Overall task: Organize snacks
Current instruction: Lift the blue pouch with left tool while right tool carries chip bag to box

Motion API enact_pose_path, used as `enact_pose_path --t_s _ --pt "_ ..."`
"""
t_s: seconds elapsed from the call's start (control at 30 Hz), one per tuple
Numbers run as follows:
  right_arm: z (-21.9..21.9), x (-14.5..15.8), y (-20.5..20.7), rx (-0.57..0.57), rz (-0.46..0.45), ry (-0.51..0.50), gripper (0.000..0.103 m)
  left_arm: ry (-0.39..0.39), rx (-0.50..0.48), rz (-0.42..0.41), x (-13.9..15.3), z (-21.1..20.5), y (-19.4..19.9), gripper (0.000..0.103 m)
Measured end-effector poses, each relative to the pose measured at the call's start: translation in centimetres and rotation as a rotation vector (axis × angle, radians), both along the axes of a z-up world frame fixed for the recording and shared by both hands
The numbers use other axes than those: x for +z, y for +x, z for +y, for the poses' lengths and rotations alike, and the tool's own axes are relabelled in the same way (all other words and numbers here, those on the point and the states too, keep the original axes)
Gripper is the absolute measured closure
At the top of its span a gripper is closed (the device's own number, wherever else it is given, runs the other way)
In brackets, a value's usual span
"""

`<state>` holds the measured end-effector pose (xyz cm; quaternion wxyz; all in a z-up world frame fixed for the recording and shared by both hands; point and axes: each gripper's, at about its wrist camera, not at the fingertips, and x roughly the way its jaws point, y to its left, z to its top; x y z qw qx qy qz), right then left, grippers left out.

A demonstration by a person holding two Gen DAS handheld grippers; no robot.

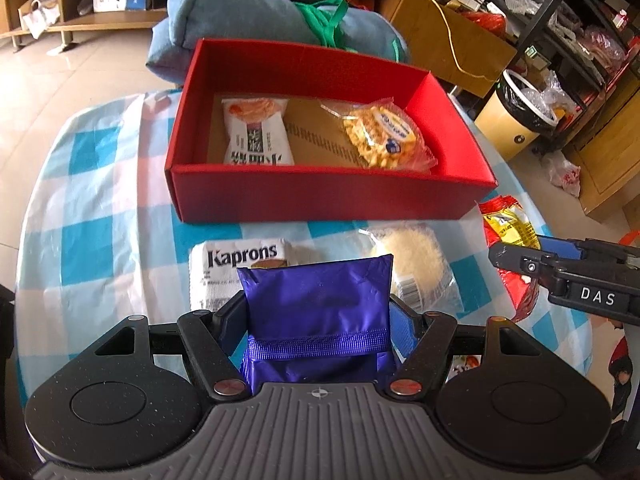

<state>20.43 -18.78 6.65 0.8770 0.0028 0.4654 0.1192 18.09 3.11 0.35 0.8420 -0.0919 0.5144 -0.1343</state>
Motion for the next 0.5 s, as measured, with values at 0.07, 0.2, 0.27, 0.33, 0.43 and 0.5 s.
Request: enact_pose_path --t_s 0.07,0.2,0.27,0.33,0.43,0.5 --pt "0.1 0.2 0.1 0.002 -0.006 0.006 0.055 -0.001 0.005 -0.009 0.3 -0.1 0.3 0.027" --pt "0.4 0.5 0.6 0.006 -0.019 0.015 0.055 -0.006 0.014 -0.027 0.9 -0.3 0.9 0.027" --pt "0.5 0.7 0.8 0.007 -0.026 0.020 0.055 -0.014 0.017 -0.040 1.4 -0.5 1.3 0.027" --pt "0.6 0.9 1.2 0.006 -0.035 0.026 0.055 -0.019 0.021 -0.055 1.9 -0.7 1.7 0.027" --pt "0.6 1.2 1.8 0.002 -0.046 0.035 0.055 -0.026 0.024 -0.070 2.5 -1.0 2.3 0.027" --pt "0.5 1.4 2.2 -0.001 -0.051 0.039 0.055 -0.028 0.027 -0.082 2.9 -1.2 2.9 0.027"
